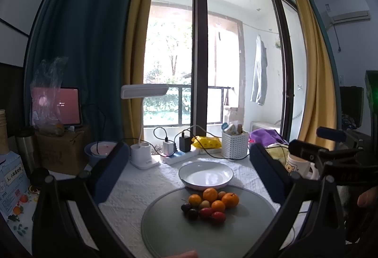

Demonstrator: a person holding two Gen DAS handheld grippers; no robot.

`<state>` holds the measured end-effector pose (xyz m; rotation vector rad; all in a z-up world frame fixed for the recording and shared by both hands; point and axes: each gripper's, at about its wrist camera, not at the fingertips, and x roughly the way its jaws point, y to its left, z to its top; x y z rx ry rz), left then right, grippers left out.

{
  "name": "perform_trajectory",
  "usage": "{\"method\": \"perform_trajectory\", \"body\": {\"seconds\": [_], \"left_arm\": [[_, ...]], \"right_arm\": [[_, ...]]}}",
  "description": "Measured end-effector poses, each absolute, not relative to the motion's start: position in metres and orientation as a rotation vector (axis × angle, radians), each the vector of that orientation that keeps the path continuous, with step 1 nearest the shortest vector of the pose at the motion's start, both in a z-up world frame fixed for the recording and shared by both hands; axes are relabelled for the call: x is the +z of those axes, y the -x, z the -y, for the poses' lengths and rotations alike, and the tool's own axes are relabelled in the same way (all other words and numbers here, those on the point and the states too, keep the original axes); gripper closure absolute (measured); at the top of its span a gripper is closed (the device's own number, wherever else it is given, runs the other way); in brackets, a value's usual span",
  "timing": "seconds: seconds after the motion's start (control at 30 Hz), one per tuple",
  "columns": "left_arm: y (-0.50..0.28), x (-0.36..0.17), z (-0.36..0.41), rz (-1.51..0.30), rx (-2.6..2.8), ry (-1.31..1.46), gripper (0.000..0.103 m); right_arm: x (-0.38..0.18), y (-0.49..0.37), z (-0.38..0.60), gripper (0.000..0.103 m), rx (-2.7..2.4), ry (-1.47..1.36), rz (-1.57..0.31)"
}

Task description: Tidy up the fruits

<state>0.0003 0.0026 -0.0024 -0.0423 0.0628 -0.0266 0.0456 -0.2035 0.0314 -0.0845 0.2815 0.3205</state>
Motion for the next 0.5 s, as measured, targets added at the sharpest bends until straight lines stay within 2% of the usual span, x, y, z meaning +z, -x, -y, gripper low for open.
{"method": "perform_trajectory", "body": {"seconds": [0.5], "left_arm": [[-0.0021, -0.0039, -0.0022, -0.073, -0.031, 0.037, 0.0]], "right_arm": [[0.0311, -0.0465, 0.2049, 0.0, 0.32, 0.081, -0.284]]}}
